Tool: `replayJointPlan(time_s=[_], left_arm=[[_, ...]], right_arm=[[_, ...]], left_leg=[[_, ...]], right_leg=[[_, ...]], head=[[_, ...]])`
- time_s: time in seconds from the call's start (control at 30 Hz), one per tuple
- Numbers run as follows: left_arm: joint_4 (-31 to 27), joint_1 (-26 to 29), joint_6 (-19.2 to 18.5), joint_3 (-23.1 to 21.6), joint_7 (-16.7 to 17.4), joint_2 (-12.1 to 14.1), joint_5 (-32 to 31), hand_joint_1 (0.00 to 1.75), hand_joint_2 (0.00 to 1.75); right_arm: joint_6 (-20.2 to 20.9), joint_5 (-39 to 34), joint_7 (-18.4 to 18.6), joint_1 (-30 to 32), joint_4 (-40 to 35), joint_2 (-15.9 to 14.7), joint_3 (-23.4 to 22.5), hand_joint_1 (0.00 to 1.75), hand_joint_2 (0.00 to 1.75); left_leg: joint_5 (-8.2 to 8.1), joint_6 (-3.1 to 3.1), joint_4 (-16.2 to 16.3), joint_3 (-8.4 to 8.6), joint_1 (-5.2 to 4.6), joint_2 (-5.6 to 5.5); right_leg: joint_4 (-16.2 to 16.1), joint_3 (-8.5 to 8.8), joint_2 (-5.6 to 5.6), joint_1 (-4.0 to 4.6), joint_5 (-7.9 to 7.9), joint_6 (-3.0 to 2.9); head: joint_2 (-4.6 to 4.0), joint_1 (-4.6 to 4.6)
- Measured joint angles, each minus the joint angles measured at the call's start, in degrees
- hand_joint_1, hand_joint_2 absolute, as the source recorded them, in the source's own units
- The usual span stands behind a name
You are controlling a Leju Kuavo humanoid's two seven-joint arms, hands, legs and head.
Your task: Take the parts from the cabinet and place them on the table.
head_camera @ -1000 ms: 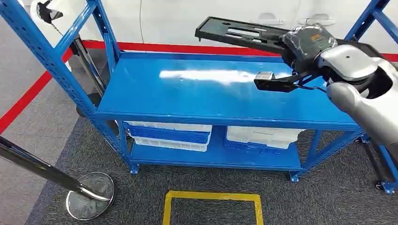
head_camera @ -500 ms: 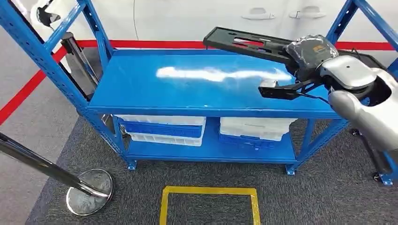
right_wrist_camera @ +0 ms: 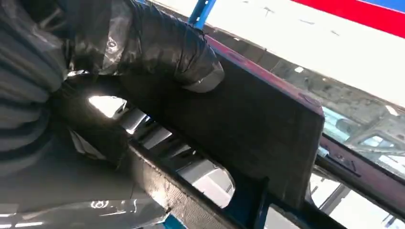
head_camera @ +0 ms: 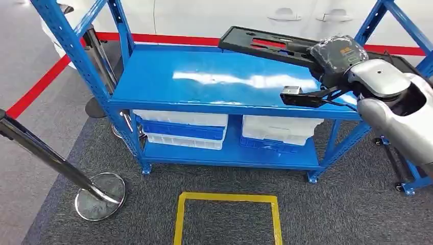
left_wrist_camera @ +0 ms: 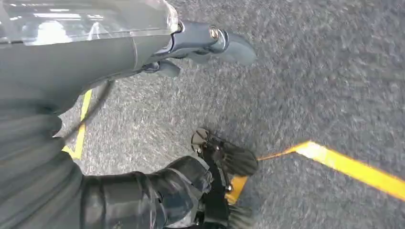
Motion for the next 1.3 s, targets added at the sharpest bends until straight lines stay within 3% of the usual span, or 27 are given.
replayJointPlan(time_s=[0.03,0.07,0.13,0.17,0.2,0.3,0.33,0.37,0.4,0.47,0.5,0.57,0.6,0.67,0.7,0.83,0.87,0.9,0.97,1.0,1.03,1.07,1.13,1.17,1.2,1.23,1.3], left_arm=[[0.0,0.0,0.0,0.0,0.0,0.0,-0.04,0.0,1.75],[0.0,0.01,0.0,0.0,0.0,-0.04,-0.04,0.0,1.75],[0.0,0.0,0.0,0.02,0.0,-0.26,-0.11,0.0,1.75],[0.0,-0.03,0.0,0.04,0.0,-0.26,-0.13,0.0,1.75],[0.02,-0.04,0.0,0.04,-0.02,-0.31,-0.15,0.0,1.75],[0.0,0.02,0.0,0.07,-0.11,-0.31,-0.2,0.0,1.75],[0.0,0.21,0.02,0.09,-0.13,-0.28,-0.2,0.0,1.75],[0.0,0.1,0.0,0.09,-0.13,-0.28,-0.2,0.0,1.75],[0.0,0.06,0.0,0.09,-0.15,-0.33,-0.2,0.0,1.75],[0.0,0.05,0.0,0.09,-0.15,-0.39,-0.2,0.0,1.75],[0.0,0.05,0.0,0.09,-0.15,-0.37,-0.2,0.0,1.75],[0.0,0.02,0.0,0.09,-0.15,-0.37,-0.2,0.0,1.75],[0.0,0.0,0.0,0.11,-0.15,-0.37,-0.2,0.0,1.75],[0.0,-0.22,0.0,0.11,-0.15,-0.37,-0.2,0.0,1.75],[0.0,-0.43,0.0,0.11,-0.15,-0.33,-0.2,0.0,1.75],[0.0,-0.3,0.0,0.11,-0.22,-0.33,-0.22,0.0,1.75],[0.0,-0.28,0.0,0.13,-0.22,-0.35,-0.22,0.0,1.75],[0.0,-0.33,-0.02,0.13,-0.22,-0.33,-0.22,0.0,1.75],[0.0,-0.15,0.0,0.15,-0.22,-0.31,-0.22,0.0,1.75],[0.0,-0.11,0.02,0.17,-0.22,-0.31,-0.22,0.0,1.75],[0.0,-0.08,0.02,0.22,-0.22,-0.31,-0.26,0.0,1.75],[0.0,-0.11,0.02,0.28,-0.22,-0.31,-0.41,0.0,1.75],[0.0,-0.14,0.02,0.35,-0.22,-0.35,-0.55,0.0,1.75],[0.0,-0.14,0.02,0.37,-0.22,-0.37,-0.55,0.0,1.75],[0.0,-0.21,0.02,0.37,-0.22,-0.46,-0.55,0.0,1.75],[0.0,-0.21,0.02,0.37,-0.24,-0.5,-0.57,0.0,1.75],[0.0,-0.15,0.02,0.46,-0.22,-0.5,-0.55,0.0,1.75]], right_arm=[[0.05,-0.02,-0.13,0.28,0.0,0.0,0.0,1.75,1.75],[0.09,-0.04,-0.24,0.48,0.0,0.0,0.0,1.75,1.75],[0.13,-0.04,-0.33,0.39,-0.02,0.0,-0.11,1.75,1.75],[0.18,-0.04,-0.35,0.26,-0.13,0.0,-0.31,1.75,1.75],[0.22,-0.04,-0.37,0.31,-0.28,0.04,-0.5,1.75,1.75],[0.31,-0.04,-0.48,0.39,-0.31,-0.04,-0.68,1.75,1.75],[0.33,-0.04,-0.5,0.39,-0.31,0.02,-0.68,1.75,1.75],[0.35,-0.04,-0.5,0.29,-0.31,0.04,-0.68,1.75,1.75],[0.35,-0.04,-0.52,0.33,-0.33,0.13,-0.68,1.75,1.75],[0.35,-0.04,-0.5,0.35,-0.35,0.17,-0.68,1.75,1.75],[0.37,-0.04,-0.52,0.37,-0.39,0.17,-0.68,1.75,1.75],[0.35,-0.04,-0.52,0.38,-0.39,0.17,-0.68,1.75,1.75],[0.35,-0.04,-0.52,0.37,-0.42,0.17,-0.68,1.75,1.75],[0.33,-0.04,-0.5,0.23,-0.5,0.17,-0.79,1.75,1.75],[0.33,-0.04,-0.5,0.25,-0.79,0.11,-1.01,1.75,1.75],[0.39,-0.04,-0.63,0.48,-0.77,0.04,-1.18,1.75,1.75],[0.37,-0.04,-0.59,0.63,-0.74,-0.04,-1.18,1.75,1.75],[0.46,-0.04,-0.59,0.61,-0.74,-0.2,-1.18,1.75,1.75],[0.48,-0.04,-0.52,0.61,-0.74,-0.26,-1.18,1.75,1.75],[0.53,-0.04,-0.55,0.73,-0.72,-0.26,-1.18,1.75,1.75],[0.61,-0.04,-0.61,0.86,-0.72,-0.28,-1.18,1.75,1.75],[0.72,-0.09,-0.68,0.97,-0.7,-0.28,-1.18,1.75,1.75],[0.83,-0.22,-0.79,0.99,-0.68,-0.28,-1.18,1.75,1.75],[0.83,-0.22,-0.79,0.92,-0.7,-0.28,-1.18,1.75,1.75],[0.81,-0.22,-0.77,0.76,-0.77,-0.28,-1.18,1.75,1.75],[0.77,-0.22,-0.81,0.77,-0.83,-0.26,-1.27,1.75,1.75],[0.85,-0.22,-0.85,0.59,-0.81,-0.35,-1.38,1.75,1.75]], left_leg=[[0.47,-0.06,0.15,-0.81,0.01,0.0],[0.85,-0.19,0.36,-1.55,0.04,0.0],[1.48,-0.53,1.02,-2.89,0.09,-0.04],[1.69,-0.85,1.55,-3.35,0.09,-0.06],[1.96,-1.26,1.83,-3.82,-0.23,-0.19],[3.18,-2.22,1.45,-4.03,-0.21,-0.2],[3.49,-2.58,1.42,-4.46,-0.3,-0.42],[1.95,-2.78,2.29,-5.13,-0.05,-0.49],[-1.53,-3.02,5.11,-6.29,0.0,-0.48],[-7.39,-3.51,13.76,-8.81,0.32,-0.47],[-9.29,-3.72,17.57,-9.44,0.34,-0.47],[-9.29,-3.77,17.0,-6.78,0.36,-0.46],[-8.21,-3.69,13.1,-3.52,0.38,-0.46],[-6.9,-3.27,2.14,5.15,0.46,-0.52],[-7.08,-3.02,1.19,4.91,-0.09,-0.57],[-3.7,-1.17,0.13,3.43,-0.5,-0.79],[-2.47,-0.84,-0.33,3.28,-0.17,-0.4],[-1.51,-0.39,-0.69,2.4,-0.18,-0.39],[0.11,-0.02,-0.69,0.4,-0.3,-0.28],[0.89,0.02,-0.66,-0.65,-0.43,-0.27],[1.69,0.02,-0.54,-1.8,-0.54,-0.25],[2.47,-0.03,-0.33,-3.01,-0.61,-0.23],[3.79,-0.17,0.14,-5.21,-0.61,-0.23],[4.39,-0.31,0.32,-6.01,-0.62,-0.24],[4.98,-0.52,0.52,-6.45,-0.66,-0.24],[5.58,-0.78,0.67,-6.67,-0.79,-0.2],[6.98,-1.53,-0.27,-6.55,-0.54,-0.23]], right_leg=[[0.36,0.98,-0.02,-0.01,-0.15,0.12],[-1.94,3.36,-0.03,-0.07,0.6,0.22],[-11.22,10.42,-0.09,-0.19,3.13,0.17],[-15.55,12.96,-0.06,-0.18,2.67,-0.2],[-15.23,12.57,0.03,0.51,3.65,-0.69],[-14.96,11.88,0.01,0.7,4.57,-1.81],[-15.65,11.42,-0.18,0.07,5.42,-2.5],[-15.76,11.05,-0.38,0.08,6.14,-2.81],[-15.9,10.33,-0.41,0.04,6.85,-3.4],[-15.8,8.73,-0.42,0.21,8.06,-3.6],[-15.7,7.73,-0.42,0.27,8.76,-3.54],[-15.51,6.01,-0.39,0.25,10.03,-3.35],[-15.47,5.22,-0.36,0.23,10.66,-3.19],[-15.32,4.22,-0.29,0.2,11.96,-2.69],[-15.61,3.93,-0.38,0.46,12.62,-2.1],[-17.87,3.96,-0.56,-0.07,15.81,-0.36],[-17.48,3.51,-0.31,-0.35,14.57,-0.31],[-15.69,2.73,-0.27,-0.27,10.74,-0.19],[-7.84,1.44,-0.16,-0.25,2.54,0.0],[-3.73,1.2,-0.16,-0.25,0.24,0.11],[-0.74,1.46,-0.15,-0.22,-0.14,0.15],[0.22,2.52,-0.14,-0.13,1.12,0.11],[-3.89,7.7,-0.14,0.16,4.63,-0.28],[-8.12,11.54,-0.15,0.37,4.68,-0.66],[-13.53,15.46,-0.19,0.77,1.54,-1.27],[-17.11,17.18,-0.21,1.05,0.37,-1.62],[-16.62,16.32,-0.24,1.44,1.35,-2.34]], head=[[0.02,0.0],[0.0,0.0],[0.02,0.0],[0.02,0.0],[0.02,-0.02],[0.02,-0.06],[0.0,-0.02],[0.02,-0.06],[0.0,-0.09],[0.02,-0.11],[0.0,-0.09],[0.0,-0.11],[0.0,-0.11],[0.02,-0.13],[0.02,-0.06],[0.02,0.02],[0.02,0.02],[0.0,0.15],[0.02,0.13],[0.02,0.13],[0.02,0.13],[0.02,0.13],[0.02,0.13],[0.02,0.13],[0.02,0.11],[0.02,-0.11],[0.02,0.02]])
